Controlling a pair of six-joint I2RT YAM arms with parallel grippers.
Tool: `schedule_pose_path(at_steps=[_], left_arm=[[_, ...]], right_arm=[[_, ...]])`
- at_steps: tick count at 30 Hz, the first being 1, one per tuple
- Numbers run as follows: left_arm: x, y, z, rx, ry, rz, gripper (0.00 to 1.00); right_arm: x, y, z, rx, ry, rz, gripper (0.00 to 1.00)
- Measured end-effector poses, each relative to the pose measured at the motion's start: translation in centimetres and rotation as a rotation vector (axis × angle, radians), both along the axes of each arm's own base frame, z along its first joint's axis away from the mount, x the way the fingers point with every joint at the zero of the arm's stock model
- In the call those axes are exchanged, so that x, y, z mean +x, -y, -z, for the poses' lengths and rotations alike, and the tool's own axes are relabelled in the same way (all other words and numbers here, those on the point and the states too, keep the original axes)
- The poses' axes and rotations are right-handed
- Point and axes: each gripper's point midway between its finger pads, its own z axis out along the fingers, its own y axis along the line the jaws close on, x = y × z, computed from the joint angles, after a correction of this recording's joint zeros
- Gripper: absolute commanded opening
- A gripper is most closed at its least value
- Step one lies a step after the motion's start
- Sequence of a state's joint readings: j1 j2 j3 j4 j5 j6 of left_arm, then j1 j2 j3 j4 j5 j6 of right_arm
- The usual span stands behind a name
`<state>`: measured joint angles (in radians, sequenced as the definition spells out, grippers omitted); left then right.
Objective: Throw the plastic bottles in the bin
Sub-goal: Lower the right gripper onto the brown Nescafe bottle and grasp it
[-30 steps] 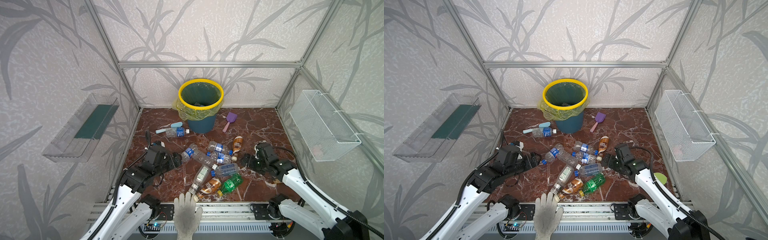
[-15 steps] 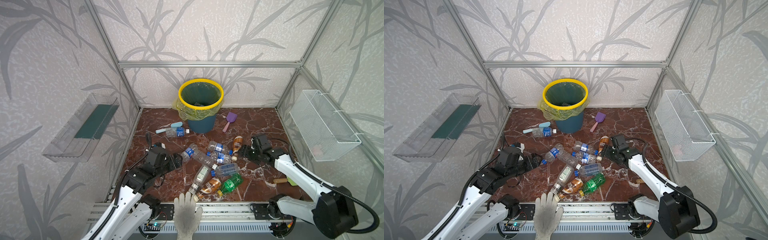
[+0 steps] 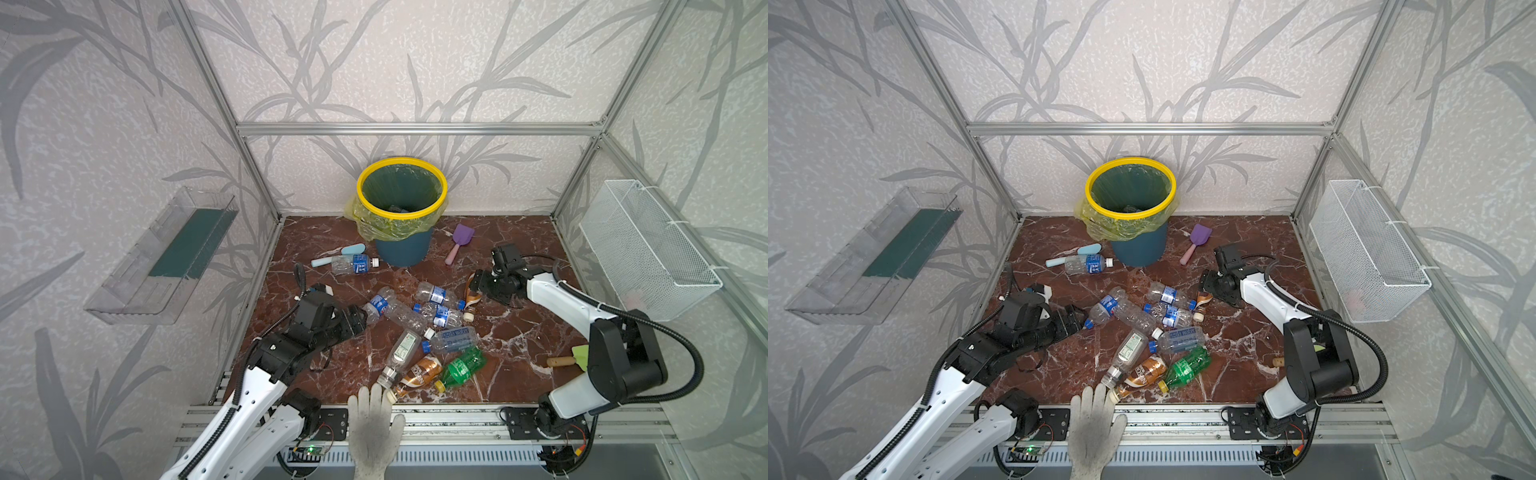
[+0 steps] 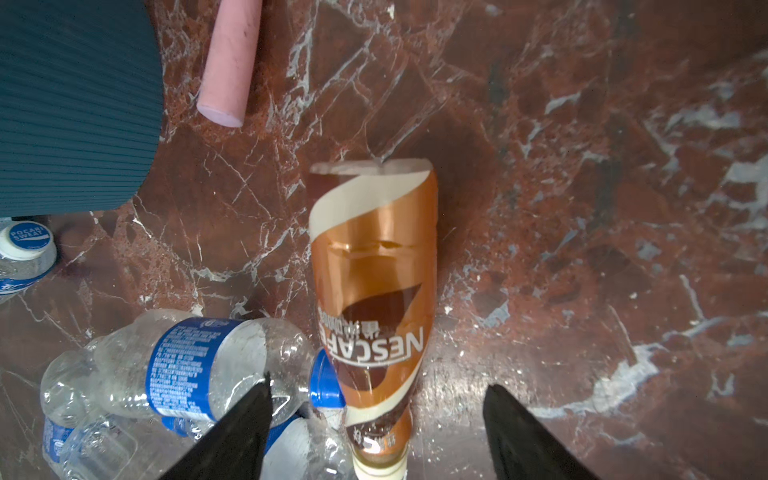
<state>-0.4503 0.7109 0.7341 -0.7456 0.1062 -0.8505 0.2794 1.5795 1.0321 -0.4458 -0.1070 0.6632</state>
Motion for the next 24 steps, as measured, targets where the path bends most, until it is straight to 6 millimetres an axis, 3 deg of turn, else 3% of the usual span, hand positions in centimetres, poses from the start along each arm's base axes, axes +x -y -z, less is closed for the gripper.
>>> schedule_pose_path(at_steps=[6,15,20,24], left_arm=[[0.1,0.0,0.2,-0.003,-0.004,-0.005,0.91],[-0.2,-0.2,-0.4,-0.014,0.017,-0.011,0.91],[-0.3,-0.3,-0.4,-0.014,0.017,-0.016,0.91],[-0.3,-0.3,-0.3,-0.012,0.013,-0.016,0.91]], right_arm=[[1.6,-0.2,1.3,-0.016,-0.025,-0.022,0.78],[1.4,0.0,5.0,-0.042,-0.117,-0.04,0.69],[1.6,0.8,5.3,-0.056,-0.12,-0.029,0.57],[1.9,1.6,5.2,-0.058,-0.118,-0.018,0.54]])
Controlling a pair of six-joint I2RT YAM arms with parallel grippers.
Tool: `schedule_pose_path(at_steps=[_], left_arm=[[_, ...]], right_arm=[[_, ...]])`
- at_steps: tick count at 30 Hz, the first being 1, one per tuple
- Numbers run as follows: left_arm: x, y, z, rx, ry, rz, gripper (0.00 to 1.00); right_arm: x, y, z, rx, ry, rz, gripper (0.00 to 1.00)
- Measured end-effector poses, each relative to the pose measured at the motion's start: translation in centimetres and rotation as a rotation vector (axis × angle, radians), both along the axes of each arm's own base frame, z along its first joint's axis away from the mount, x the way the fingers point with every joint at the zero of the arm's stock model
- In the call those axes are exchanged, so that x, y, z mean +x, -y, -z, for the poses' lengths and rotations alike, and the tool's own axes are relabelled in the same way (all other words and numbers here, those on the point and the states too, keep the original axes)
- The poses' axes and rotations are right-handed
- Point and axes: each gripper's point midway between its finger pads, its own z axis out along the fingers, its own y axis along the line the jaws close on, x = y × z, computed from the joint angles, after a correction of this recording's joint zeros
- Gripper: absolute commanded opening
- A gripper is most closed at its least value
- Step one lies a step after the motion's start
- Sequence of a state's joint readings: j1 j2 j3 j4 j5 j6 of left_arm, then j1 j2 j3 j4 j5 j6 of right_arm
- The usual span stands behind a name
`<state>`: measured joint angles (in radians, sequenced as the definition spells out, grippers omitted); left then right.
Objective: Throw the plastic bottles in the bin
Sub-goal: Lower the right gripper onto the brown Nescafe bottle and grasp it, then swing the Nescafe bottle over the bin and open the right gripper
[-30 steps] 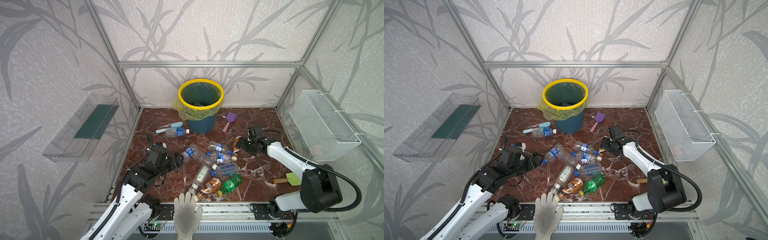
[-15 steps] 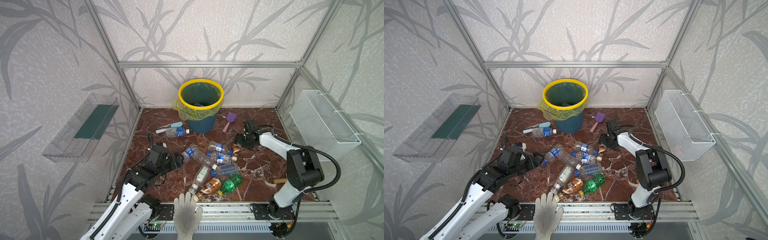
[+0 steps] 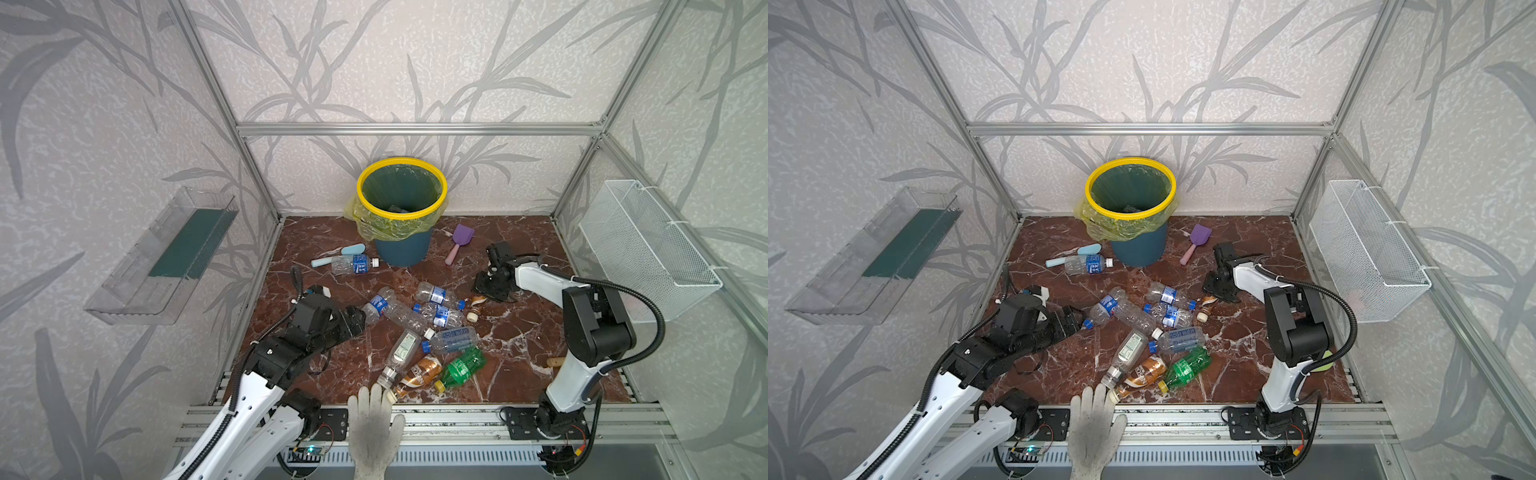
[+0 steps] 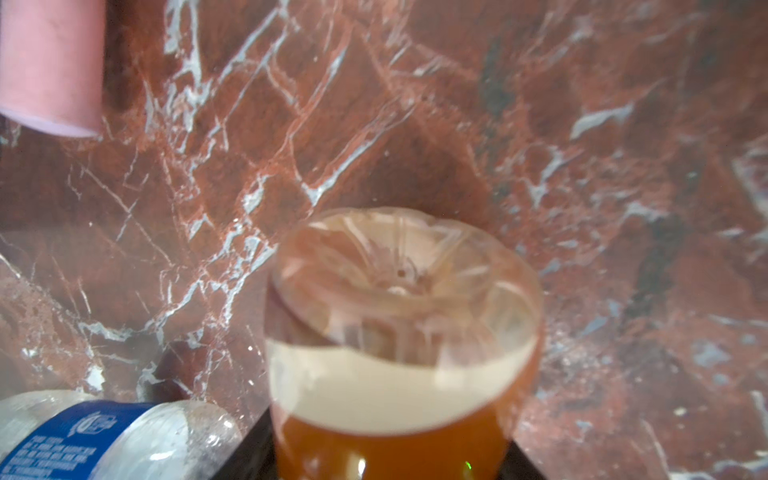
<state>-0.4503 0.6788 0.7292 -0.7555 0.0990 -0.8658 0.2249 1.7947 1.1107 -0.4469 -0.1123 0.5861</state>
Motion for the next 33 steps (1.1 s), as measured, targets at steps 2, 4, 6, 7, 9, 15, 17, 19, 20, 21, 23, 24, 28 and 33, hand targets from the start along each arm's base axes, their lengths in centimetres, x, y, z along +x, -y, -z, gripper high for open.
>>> schedule_pose_path(at_steps=[2,4,6,7,9,15,17,19,20,21,23,24,28,33], left_arm=[[0.0,0.0,0.1,0.002,-0.003,0.0,0.91],[0.1,0.0,0.2,0.004,-0.008,0.0,0.91],[0.1,0.0,0.2,0.005,-0.01,0.0,0.91],[0.1,0.0,0.3,0.005,-0.011,0.0,0.91],[0.1,0.0,0.3,0.005,-0.011,0.0,0.91],[0.1,0.0,0.3,0.005,-0.011,0.0,0.91],[0.1,0.0,0.3,0.005,-0.011,-0.001,0.91],[0.1,0.0,0.3,0.004,-0.012,-0.001,0.91],[0.1,0.0,0.3,0.004,-0.012,-0.001,0.91],[0.1,0.0,0.3,0.004,-0.012,-0.001,0.91],[0.1,0.1,0.3,0.005,-0.014,-0.001,0.91],[0.1,0.1,0.3,0.006,-0.015,-0.001,0.91],[0.1,0.1,0.4,0.007,-0.018,-0.001,0.91],[0.2,0.1,0.4,0.008,-0.018,-0.001,0.91]], right_arm=[[-0.1,0.3,-0.1,-0.007,0.0,-0.003,0.53],[-0.5,0.7,-0.1,-0.018,-0.005,-0.007,0.53],[-1.2,1.0,-0.2,-0.032,-0.011,-0.015,0.53],[-1.8,1.2,-0.3,-0.036,-0.015,-0.019,0.53],[-2.9,1.4,-0.5,-0.039,-0.02,-0.026,0.53],[-7.2,2.3,-0.2,-0.053,-0.073,-0.046,0.53],[-8.8,2.6,0.0,-0.056,-0.092,-0.049,0.53],[-10.2,2.8,0.0,-0.058,-0.103,-0.053,0.53],[-10.8,3.0,-0.1,-0.059,-0.107,-0.053,0.53],[-11.3,3.1,-0.2,-0.059,-0.109,-0.054,0.54],[-12.3,3.1,-0.7,-0.059,-0.104,-0.058,0.54],[-12.5,3.2,-1.0,-0.058,-0.097,-0.061,0.53],[-12.8,2.8,-2.8,-0.051,-0.043,-0.088,0.54],[-10.3,0.5,-8.2,-0.04,0.076,-0.164,0.54]])
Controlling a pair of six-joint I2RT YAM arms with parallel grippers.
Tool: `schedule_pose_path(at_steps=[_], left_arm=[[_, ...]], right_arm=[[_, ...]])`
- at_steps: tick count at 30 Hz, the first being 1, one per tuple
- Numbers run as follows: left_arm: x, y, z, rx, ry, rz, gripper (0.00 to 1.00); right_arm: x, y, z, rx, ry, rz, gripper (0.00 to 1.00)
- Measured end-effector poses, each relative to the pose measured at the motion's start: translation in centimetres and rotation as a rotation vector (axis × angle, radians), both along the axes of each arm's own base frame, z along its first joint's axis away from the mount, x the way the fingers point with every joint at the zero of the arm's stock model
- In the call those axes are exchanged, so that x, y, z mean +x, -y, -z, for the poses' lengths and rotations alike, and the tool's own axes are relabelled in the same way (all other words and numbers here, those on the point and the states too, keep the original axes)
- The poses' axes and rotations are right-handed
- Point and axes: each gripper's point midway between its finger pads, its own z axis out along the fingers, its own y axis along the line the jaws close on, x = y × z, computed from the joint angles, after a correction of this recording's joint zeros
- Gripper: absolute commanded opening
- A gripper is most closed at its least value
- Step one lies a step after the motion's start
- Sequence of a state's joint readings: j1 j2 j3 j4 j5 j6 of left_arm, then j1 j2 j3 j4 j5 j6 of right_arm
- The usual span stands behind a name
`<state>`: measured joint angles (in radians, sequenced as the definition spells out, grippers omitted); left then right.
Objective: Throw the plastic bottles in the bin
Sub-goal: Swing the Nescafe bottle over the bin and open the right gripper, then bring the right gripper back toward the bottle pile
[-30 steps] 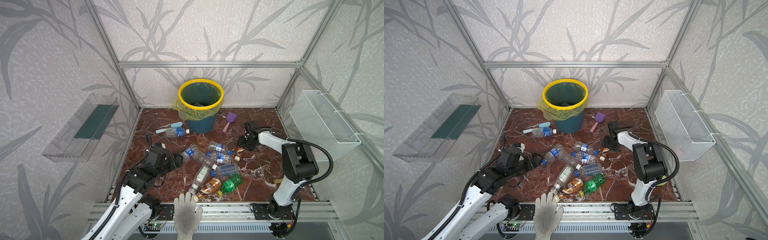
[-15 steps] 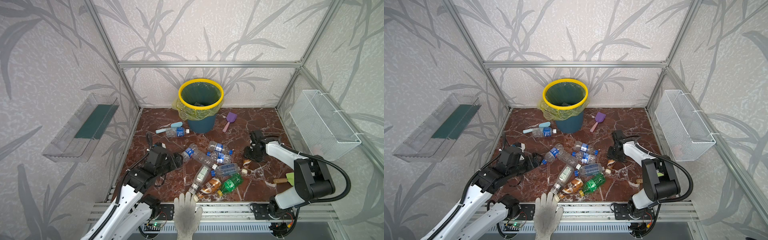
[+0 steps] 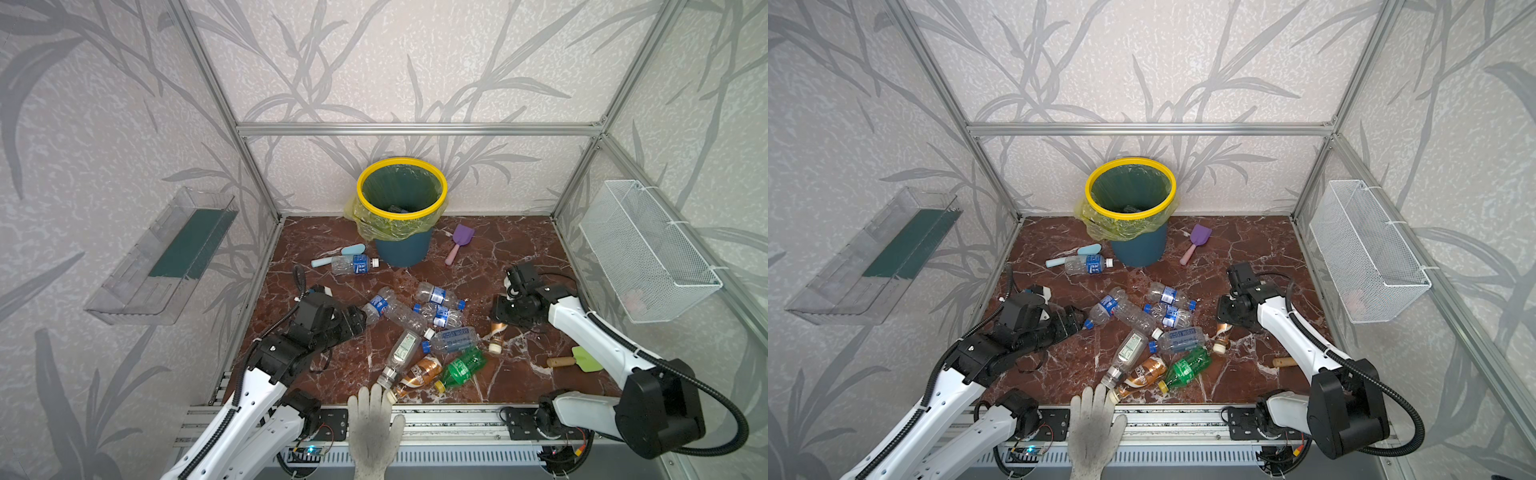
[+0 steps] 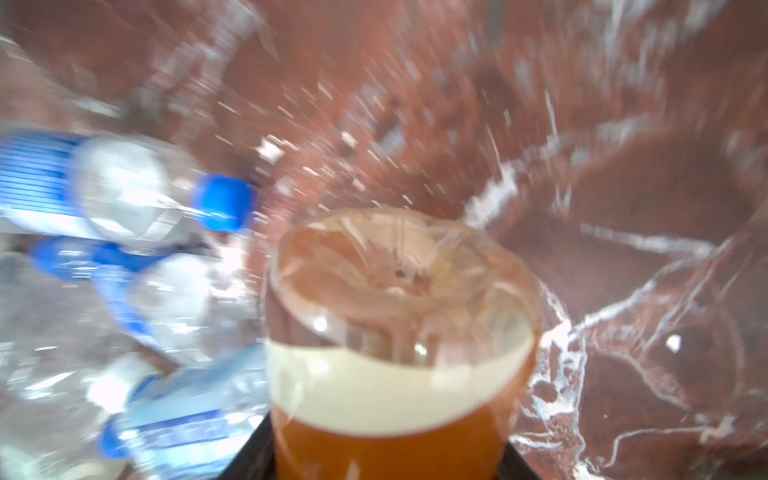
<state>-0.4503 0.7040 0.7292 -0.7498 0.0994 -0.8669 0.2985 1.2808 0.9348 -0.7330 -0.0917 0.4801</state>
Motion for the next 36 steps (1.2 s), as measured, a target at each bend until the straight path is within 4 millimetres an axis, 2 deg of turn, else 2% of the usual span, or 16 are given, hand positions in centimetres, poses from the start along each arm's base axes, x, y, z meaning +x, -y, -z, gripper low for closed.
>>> schedule_pose_path(at_steps=[1,3,4,5,8,10,12,13,15,19,21,24,26,28,31,36], left_arm=[[0.0,0.0,0.0,0.0,0.0,0.001,0.91],[0.2,0.1,0.0,0.005,-0.004,0.002,0.91],[0.3,0.1,-0.2,0.006,-0.003,0.004,0.91],[0.5,0.2,-0.5,0.008,0.0,0.007,0.91],[1.2,0.6,-1.8,0.009,0.019,0.015,0.91],[1.6,0.7,-2.8,0.004,0.038,0.019,0.91],[1.8,0.8,-3.6,-0.001,0.057,0.02,0.91],[1.9,0.8,-3.9,-0.001,0.065,0.022,0.92],[2.0,0.8,-4.4,-0.002,0.078,0.023,0.92],[1.9,0.6,-4.6,0.005,0.089,0.019,0.92],[1.8,0.4,-4.8,0.004,0.099,0.014,0.92],[1.6,0.2,-4.7,0.005,0.107,0.009,0.92],[1.4,0.1,-4.1,0.01,0.097,0.008,0.92],[1.3,0.0,-3.3,0.015,0.081,0.006,0.92],[1.1,-0.2,-2.1,0.025,0.053,0.0,0.92],[1.0,-0.3,-1.3,0.032,0.037,-0.001,0.92]], right_arm=[[1.5,-1.1,-2.6,0.014,0.061,-0.025,0.54],[5.3,-4.1,-9.7,0.061,0.215,-0.077,0.58],[7.5,-5.7,-13.9,0.094,0.305,-0.099,0.63],[10.0,-7.6,-19.2,0.138,0.424,-0.117,0.66],[15.0,-11.3,-32.1,0.258,0.703,-0.139,0.81],[16.9,-12.4,-37.5,0.322,0.819,-0.13,0.87],[18.3,-12.6,-40.1,0.368,0.885,-0.107,0.99],[18.9,-12.5,-40.1,0.379,0.893,-0.097,0.99],[19.3,-12.4,-37.3,0.354,0.802,-0.086,0.99],[18.6,-11.5,-28.6,0.23,0.511,-0.071,0.99],[16.7,-10.8,-24.3,0.176,0.393,-0.074,0.98],[11.7,-8.7,-18.9,0.135,0.307,-0.067,0.94],[8.1,-7.0,-17.1,0.125,0.288,-0.06,0.94],[5.9,-5.8,-16.6,0.136,0.306,-0.045,0.93],[3.7,-4.7,-14.9,0.159,0.322,-0.024,0.92],[1.2,-4.1,-8.6,0.156,0.206,0.004,0.9]])
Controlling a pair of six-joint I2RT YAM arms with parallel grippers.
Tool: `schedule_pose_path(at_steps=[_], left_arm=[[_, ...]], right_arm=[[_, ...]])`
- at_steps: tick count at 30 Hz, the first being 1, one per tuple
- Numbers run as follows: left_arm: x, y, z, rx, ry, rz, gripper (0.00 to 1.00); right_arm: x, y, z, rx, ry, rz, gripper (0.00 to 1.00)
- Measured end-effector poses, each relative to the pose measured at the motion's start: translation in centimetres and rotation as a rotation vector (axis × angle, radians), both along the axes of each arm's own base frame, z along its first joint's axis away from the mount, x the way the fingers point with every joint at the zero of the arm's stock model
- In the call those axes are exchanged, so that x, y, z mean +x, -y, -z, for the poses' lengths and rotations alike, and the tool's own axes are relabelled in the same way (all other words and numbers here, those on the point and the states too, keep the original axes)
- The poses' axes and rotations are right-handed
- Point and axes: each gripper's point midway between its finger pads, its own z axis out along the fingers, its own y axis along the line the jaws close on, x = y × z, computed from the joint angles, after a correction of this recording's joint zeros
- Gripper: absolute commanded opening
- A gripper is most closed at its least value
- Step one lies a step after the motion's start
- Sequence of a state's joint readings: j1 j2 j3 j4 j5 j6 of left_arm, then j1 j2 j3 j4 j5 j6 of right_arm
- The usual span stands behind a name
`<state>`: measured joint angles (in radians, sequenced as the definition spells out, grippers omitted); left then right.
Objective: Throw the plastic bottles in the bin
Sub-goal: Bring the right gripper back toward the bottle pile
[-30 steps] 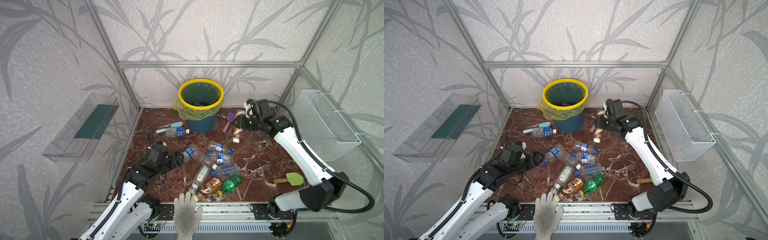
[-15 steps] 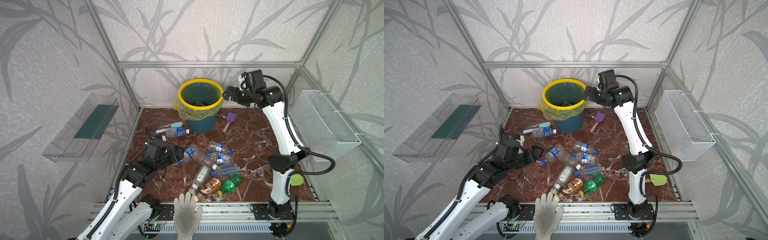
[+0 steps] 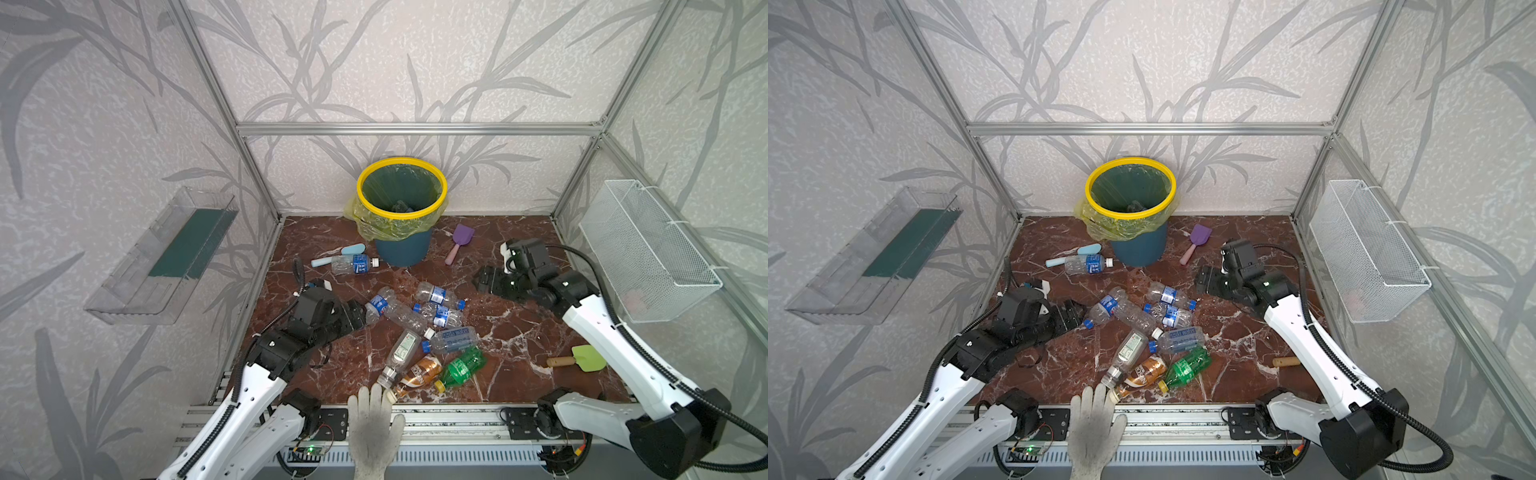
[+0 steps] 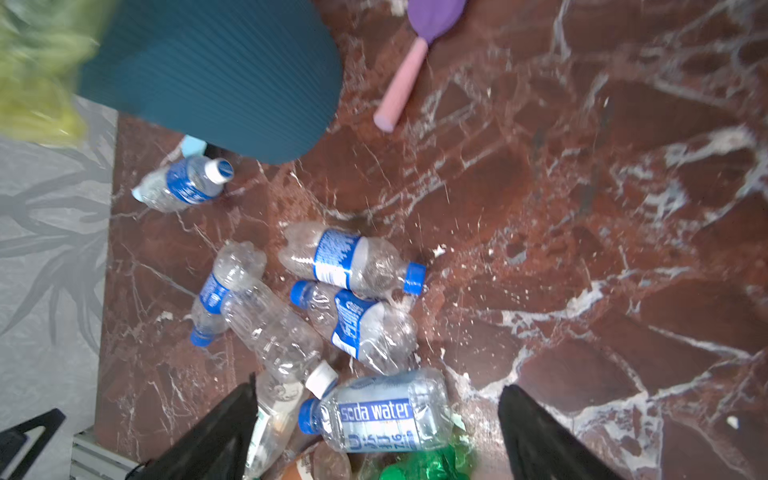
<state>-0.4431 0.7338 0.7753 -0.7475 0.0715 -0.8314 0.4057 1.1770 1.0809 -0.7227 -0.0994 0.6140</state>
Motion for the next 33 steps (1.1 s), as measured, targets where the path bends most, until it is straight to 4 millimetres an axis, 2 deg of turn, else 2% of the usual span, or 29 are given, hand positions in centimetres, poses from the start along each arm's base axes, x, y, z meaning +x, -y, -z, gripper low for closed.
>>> schedule_pose_path(at_steps=[3,6,13,18,21,25,33], left_arm=[[-0.1,0.0,0.6,0.005,-0.011,0.0,0.92],[-0.3,-0.1,1.1,0.01,-0.024,-0.001,0.92],[-0.4,-0.1,2.2,0.02,-0.044,0.004,0.93],[0.2,0.2,2.7,0.048,-0.046,0.035,0.94],[0.7,0.1,3.7,0.091,-0.079,0.054,0.94],[1.7,0.1,4.8,0.167,-0.129,0.08,0.94],[4.2,0.5,5.4,0.282,-0.178,0.137,0.94]], right_arm=[[-1.4,0.3,3.3,-0.001,-0.08,0.013,0.88],[-2.6,0.5,4.8,0.009,-0.12,0.021,0.87],[-3.7,0.4,6.1,0.039,-0.144,0.025,0.86],[-4.4,0.5,7.6,0.046,-0.175,0.029,0.85],[-4.9,0.6,8.2,0.053,-0.187,0.034,0.85],[-5.2,0.6,8.6,0.062,-0.193,0.039,0.85],[-5.5,0.5,9.0,0.069,-0.201,0.036,0.84]])
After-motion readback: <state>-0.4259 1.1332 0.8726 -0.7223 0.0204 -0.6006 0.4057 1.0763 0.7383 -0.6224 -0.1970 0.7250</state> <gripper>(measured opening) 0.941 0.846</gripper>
